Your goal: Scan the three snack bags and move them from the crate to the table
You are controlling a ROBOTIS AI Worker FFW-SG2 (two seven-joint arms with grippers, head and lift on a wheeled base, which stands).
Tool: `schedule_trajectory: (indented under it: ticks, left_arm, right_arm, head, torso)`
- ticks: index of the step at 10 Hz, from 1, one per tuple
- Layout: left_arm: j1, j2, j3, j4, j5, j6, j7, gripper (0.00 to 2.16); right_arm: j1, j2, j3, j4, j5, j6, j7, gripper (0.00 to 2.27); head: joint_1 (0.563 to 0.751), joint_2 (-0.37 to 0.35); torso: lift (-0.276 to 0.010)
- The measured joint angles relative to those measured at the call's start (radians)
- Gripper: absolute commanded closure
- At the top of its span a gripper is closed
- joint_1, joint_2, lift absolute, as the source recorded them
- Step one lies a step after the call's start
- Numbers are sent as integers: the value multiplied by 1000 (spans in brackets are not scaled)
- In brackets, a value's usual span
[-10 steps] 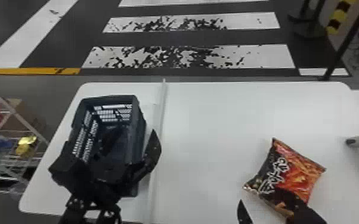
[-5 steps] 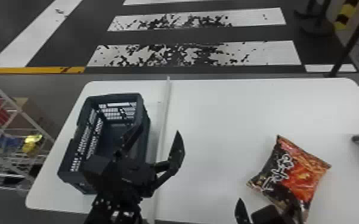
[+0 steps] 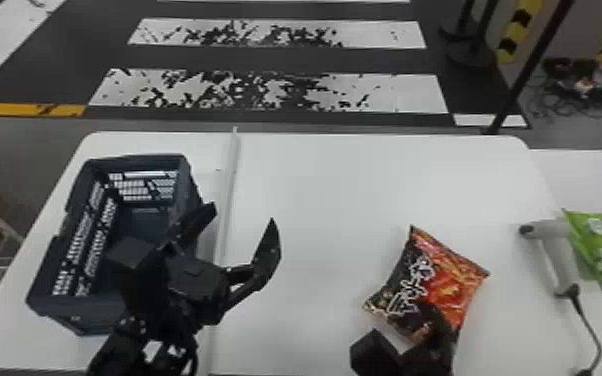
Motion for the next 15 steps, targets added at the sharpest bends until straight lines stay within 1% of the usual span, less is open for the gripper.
schedule_trajectory:
  ticks: [1, 2, 4, 6, 7, 8, 9, 10, 11, 12, 13, 14, 15]
  left_arm:
    - [2, 2, 3, 0, 7, 0, -2, 33]
    - [4, 2, 4, 0, 12, 0, -10, 33]
    - [5, 2, 7, 3, 17, 0, -18, 33]
    - [4, 2, 16, 7, 31, 0, -22, 33]
    - [4, 2, 21, 9, 36, 0, -22, 33]
    - [4, 2, 27, 9, 40, 0, -22, 33]
    - [4, 2, 33, 9, 47, 0, -24, 33]
    - [4, 2, 38, 9, 55, 0, -25, 33]
    - [4, -1, 39, 9, 57, 0, -26, 33]
    - [4, -2, 39, 6, 57, 0, -27, 33]
    - [5, -2, 38, 3, 57, 0, -27, 33]
    - [7, -2, 37, 2, 57, 0, -25, 33]
    - [8, -1, 37, 2, 57, 0, -25, 33]
  right_arm:
    - [-28, 5, 6, 27, 12, 22, 0, 1082]
    - [-49, 8, 7, 48, 21, 32, 0, 2240]
    - [-60, 8, 8, 62, 48, 21, -24, 2240]
    - [-36, 3, -12, 50, 48, -72, -29, 2240]
    - [-19, 1, -39, 36, 18, -138, -24, 2240]
    - [6, -2, -83, -1, -52, -212, 0, 2240]
    - [41, -3, -142, -60, -151, -281, 51, 2240]
    - [81, -2, -213, -144, -279, -334, 103, 2240]
    - [114, 10, -292, -233, -425, -360, 154, 2240]
    - [130, 43, -377, -284, -571, -373, 210, 2240]
    - [134, 94, -476, -300, -727, -376, 287, 2240]
    - [132, 151, -580, -291, -906, -360, 370, 2240]
    - [129, 190, -661, -266, -1077, -351, 423, 2240]
  head:
    - [695, -21]
    - [695, -25]
    - [695, -40]
    - [695, -22]
    - [695, -9]
    - [695, -3]
    - [695, 8]
    - [695, 11]
    - [695, 8]
    - [695, -15]
    - [695, -28]
    - [695, -56]
    - [695, -87]
  torso:
    - [-62]
    - [-62]
    - [-62]
    - [-62]
    - [-62]
    - [-62]
    - [-62]
    - [-62]
    - [-62]
    - [-62]
    - [-62]
    - [-62]
    - [-62]
